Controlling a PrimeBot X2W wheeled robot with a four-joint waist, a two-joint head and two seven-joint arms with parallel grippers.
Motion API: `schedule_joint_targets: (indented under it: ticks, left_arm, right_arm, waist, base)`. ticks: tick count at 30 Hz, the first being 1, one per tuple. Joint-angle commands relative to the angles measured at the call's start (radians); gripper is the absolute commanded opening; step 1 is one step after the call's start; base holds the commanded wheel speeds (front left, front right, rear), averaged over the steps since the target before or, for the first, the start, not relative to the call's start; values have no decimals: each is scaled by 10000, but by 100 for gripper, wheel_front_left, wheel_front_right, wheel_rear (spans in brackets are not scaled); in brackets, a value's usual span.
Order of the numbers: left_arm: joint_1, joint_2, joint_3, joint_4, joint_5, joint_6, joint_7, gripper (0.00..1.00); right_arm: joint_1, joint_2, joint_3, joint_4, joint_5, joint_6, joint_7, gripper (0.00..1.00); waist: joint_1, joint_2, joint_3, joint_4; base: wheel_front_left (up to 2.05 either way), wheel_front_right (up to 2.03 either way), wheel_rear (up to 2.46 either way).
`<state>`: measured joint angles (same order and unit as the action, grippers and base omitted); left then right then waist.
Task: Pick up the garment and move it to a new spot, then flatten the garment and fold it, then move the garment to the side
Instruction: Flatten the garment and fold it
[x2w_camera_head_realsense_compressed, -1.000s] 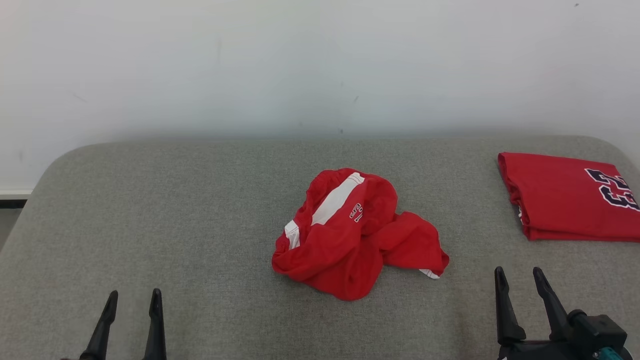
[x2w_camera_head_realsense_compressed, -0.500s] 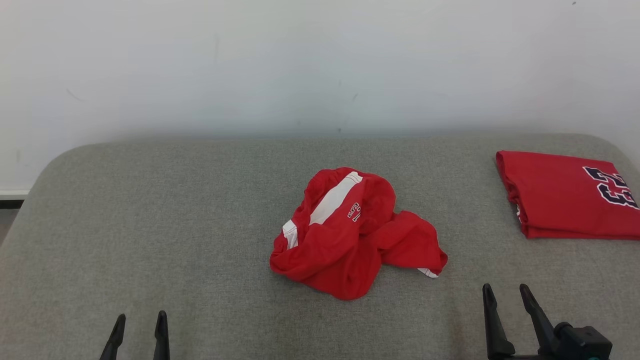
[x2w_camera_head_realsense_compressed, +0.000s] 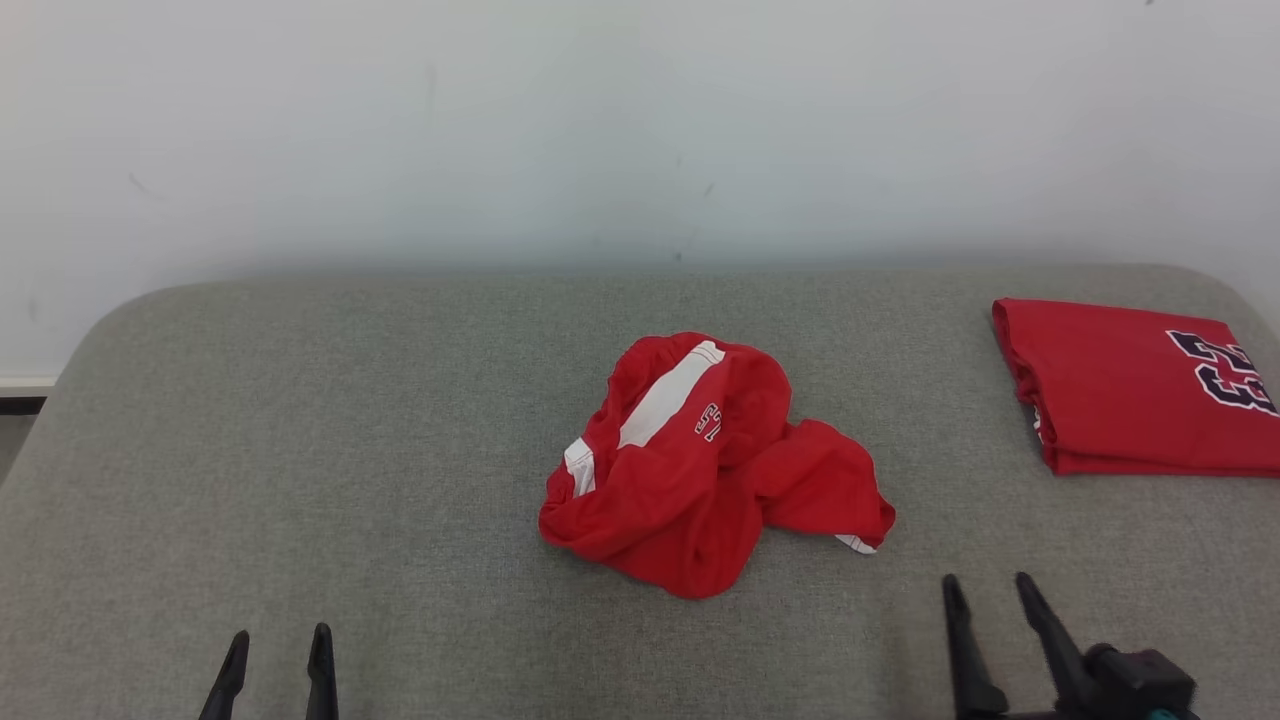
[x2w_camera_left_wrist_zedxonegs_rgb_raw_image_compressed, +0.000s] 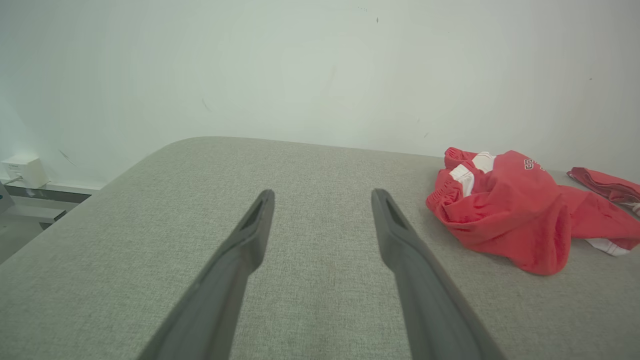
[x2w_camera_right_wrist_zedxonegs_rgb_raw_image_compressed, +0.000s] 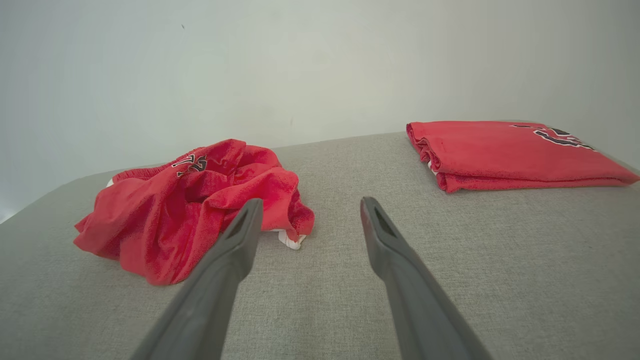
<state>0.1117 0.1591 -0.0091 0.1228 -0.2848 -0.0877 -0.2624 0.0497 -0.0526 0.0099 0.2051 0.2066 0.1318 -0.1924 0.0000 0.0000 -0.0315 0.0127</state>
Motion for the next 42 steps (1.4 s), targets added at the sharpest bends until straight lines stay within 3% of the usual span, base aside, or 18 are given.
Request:
schedule_joint_targets:
  ticks: [1,8,15,28,38,39,40,42]
  left_arm:
    - [-92,-50,51,8,84,-2,-32,100]
    - [-299,-198,-5,85,286,-48,-32,100]
    - [-725,-346,-209,345,348,-155,-32,100]
    - [-1704,-726,-735,769,415,-340,-33,100]
    - [-2184,-914,-965,1062,355,-427,-33,100]
    - [-2208,-924,-955,1071,353,-433,-33,100]
    - [-2204,-931,-937,1085,352,-436,-33,100]
    - [-2168,-945,-866,1115,370,-409,-31,100]
  right_arm:
    - [-111,-71,166,62,31,-26,60,100]
    - [-1199,-481,1155,778,90,-26,174,100]
    - [-2981,-668,1720,2101,116,-26,357,100]
    - [-6301,-1010,1948,5372,263,-26,795,100]
    - [-7666,-892,1967,7871,700,-26,1395,100]
    - [-7760,-875,2003,8002,714,-26,1329,22]
    - [-7804,-868,2047,8128,738,-26,1275,0]
    - [-7881,-821,2137,8241,774,-26,934,0]
  waist:
    - [0,0,17,-12]
    - [0,0,134,226]
    - [0,0,374,900]
    - [0,0,1253,2509]
    - [0,0,1622,3172]
    - [0,0,1632,3185]
    - [0,0,1630,3182]
    - [0,0,1587,3115]
  base:
    - [0,0,0]
    - [0,0,0]
    - [0,0,0]
    - [0,0,0]
    - [0,0,0]
    - [0,0,0]
    - [0,0,0]
    - [0,0,0]
